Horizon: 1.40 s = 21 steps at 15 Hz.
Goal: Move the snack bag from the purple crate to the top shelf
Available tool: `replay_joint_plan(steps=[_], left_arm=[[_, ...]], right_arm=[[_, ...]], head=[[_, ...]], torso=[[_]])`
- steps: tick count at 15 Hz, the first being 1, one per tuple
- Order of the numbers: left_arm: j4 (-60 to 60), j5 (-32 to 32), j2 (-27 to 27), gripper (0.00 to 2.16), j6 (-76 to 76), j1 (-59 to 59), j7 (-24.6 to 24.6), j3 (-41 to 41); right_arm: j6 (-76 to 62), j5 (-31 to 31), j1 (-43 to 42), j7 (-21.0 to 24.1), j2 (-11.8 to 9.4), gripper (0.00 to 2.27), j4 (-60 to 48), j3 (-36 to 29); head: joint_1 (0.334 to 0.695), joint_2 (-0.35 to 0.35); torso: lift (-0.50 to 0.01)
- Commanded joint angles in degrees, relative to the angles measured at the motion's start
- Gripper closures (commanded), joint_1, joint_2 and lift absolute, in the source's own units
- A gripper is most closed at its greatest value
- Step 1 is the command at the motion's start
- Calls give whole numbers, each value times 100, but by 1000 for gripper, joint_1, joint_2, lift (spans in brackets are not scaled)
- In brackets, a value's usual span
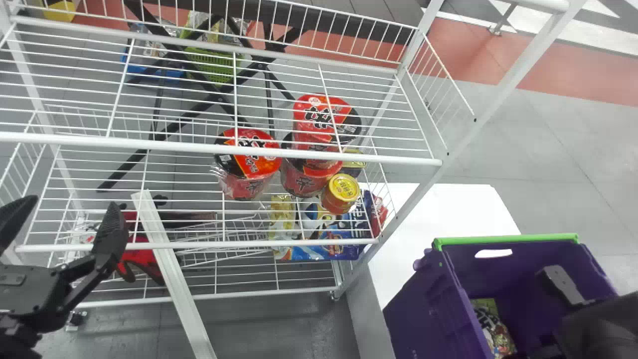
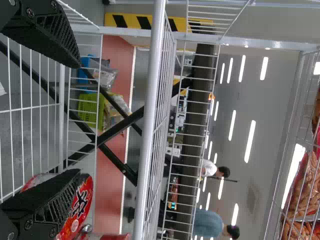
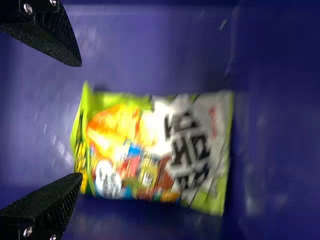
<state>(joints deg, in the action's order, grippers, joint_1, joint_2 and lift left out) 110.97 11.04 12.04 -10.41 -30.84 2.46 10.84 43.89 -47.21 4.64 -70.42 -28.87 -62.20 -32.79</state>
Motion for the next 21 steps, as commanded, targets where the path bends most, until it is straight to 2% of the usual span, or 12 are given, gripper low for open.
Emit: replay_joint_plan(steps=[1,5,8,13,17,21], left_arm=[[-32,47,0,63,0,25,-8,-12],[-67,118,-9,63,0,60,-88,-3],[-102,135,9,63,0,69,-88,-12],[-58,258,44,63,0,52,-131,-12],[-85,258,44,63,0,43,-131,-12],[-111,258,44,63,0,25,-123,-21]], right_arm=[[-227,-7,-33,168,-48,-1,393,-17],[-508,142,11,529,-4,-1,666,-228],[-772,459,28,986,22,-1,868,-465],[-772,775,-7,1258,84,19,947,-676],[-702,705,-306,1715,242,53,956,-597],[-684,371,-648,2128,251,53,1167,-403]], head=[[695,-350],[695,-350],[695,-350],[695,-350],[695,-350],[695,-350]], torso=[[-453],[-453],[-453],[-453],[-453],[-453]])
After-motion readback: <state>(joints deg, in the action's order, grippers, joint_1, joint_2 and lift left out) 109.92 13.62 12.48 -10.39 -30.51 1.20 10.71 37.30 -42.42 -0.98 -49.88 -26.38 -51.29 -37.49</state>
